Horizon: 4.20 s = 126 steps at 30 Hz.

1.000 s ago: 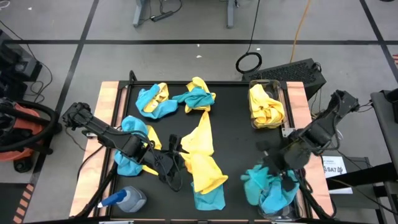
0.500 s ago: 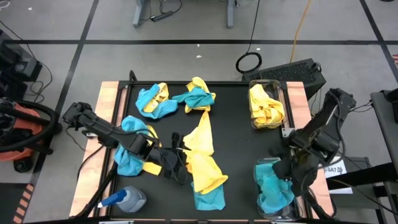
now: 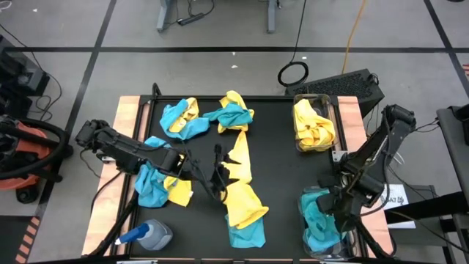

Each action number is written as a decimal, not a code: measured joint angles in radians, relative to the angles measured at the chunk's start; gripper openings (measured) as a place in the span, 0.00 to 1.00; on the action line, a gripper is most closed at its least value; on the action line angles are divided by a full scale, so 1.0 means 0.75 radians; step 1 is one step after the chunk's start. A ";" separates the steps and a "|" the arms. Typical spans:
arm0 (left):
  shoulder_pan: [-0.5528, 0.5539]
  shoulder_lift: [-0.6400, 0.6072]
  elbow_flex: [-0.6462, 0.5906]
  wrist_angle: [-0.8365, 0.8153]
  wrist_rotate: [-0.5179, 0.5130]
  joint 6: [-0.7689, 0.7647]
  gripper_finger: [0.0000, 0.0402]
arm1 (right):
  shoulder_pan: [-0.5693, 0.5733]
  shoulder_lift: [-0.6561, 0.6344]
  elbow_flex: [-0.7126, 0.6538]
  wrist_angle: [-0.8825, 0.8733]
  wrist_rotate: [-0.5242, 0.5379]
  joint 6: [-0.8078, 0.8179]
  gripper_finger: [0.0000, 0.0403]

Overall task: Sort microfiber towel by color & place in baskets
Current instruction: Put the blue towel into the bottom transparent bin, then put the yellow towel into the top transparent bin

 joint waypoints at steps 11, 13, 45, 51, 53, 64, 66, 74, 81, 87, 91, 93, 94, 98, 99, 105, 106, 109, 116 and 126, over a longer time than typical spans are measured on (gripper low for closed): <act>0.101 0.000 0.000 0.195 0.173 0.028 0.68 | 0.000 0.001 -0.268 0.274 -0.032 0.170 0.00; 0.112 0.000 0.000 0.190 0.177 0.028 0.68 | 0.000 0.001 -0.299 0.293 -0.032 0.191 0.00; 0.145 0.001 0.001 0.175 0.234 0.030 0.68 | 0.026 -0.047 0.165 -0.170 0.104 0.347 0.47; 0.145 0.001 0.001 0.169 0.241 0.028 0.68 | 0.028 -0.012 0.153 -0.159 0.113 0.367 0.31; 0.145 0.001 0.001 0.169 0.240 0.028 0.68 | 0.028 0.021 0.133 -0.131 0.109 0.356 0.21; 0.145 0.001 0.002 0.162 0.240 0.039 0.68 | 0.035 0.289 0.098 0.045 0.048 0.283 0.01; 0.145 0.001 0.002 0.163 0.240 0.040 0.68 | 0.035 0.344 0.098 0.061 0.038 0.284 0.01; 0.145 0.001 0.002 0.158 0.240 0.040 0.68 | 0.033 0.524 0.098 0.112 -0.003 0.273 0.01; 0.163 0.001 0.002 0.153 0.239 0.037 0.68 | 0.033 0.554 0.098 0.150 -0.002 0.279 0.01; 0.164 0.001 0.002 0.155 0.239 0.036 0.68 | 0.033 0.541 0.116 0.148 -0.033 0.273 0.02; 0.163 0.001 0.002 0.158 0.239 0.036 0.68 | 0.033 0.495 0.153 0.148 -0.032 0.249 0.05; 0.164 0.001 0.002 0.170 0.239 0.036 0.68 | 0.033 0.459 0.171 0.138 -0.021 0.248 0.08; 0.164 0.001 0.002 0.172 0.239 0.036 0.68 | 0.033 0.437 0.180 0.131 -0.005 0.248 0.09; 0.164 0.001 0.002 0.172 0.239 0.037 0.68 | 0.033 0.346 0.207 0.127 0.071 0.248 0.16; 0.163 0.001 0.002 0.172 0.239 0.037 0.68 | 0.033 0.321 0.213 0.129 0.084 0.247 0.18; 0.145 -0.012 0.002 0.111 0.237 0.032 0.68 | 0.033 0.168 0.218 0.129 0.124 0.213 0.27; 0.144 -0.020 0.002 0.100 0.237 0.033 0.68 | 0.033 0.143 0.218 0.131 0.137 0.206 0.29; 0.143 -0.053 0.002 0.018 0.232 0.038 0.68 | 0.033 0.070 0.218 0.158 0.182 0.174 0.32; 0.146 -0.164 0.002 -0.258 0.118 0.032 0.68 | 0.031 -0.032 0.218 0.412 0.459 -0.227 0.34; 0.216 -0.191 0.002 -0.798 -0.039 -0.281 0.68 | -0.040 0.000 0.218 0.739 0.802 -0.986 0.34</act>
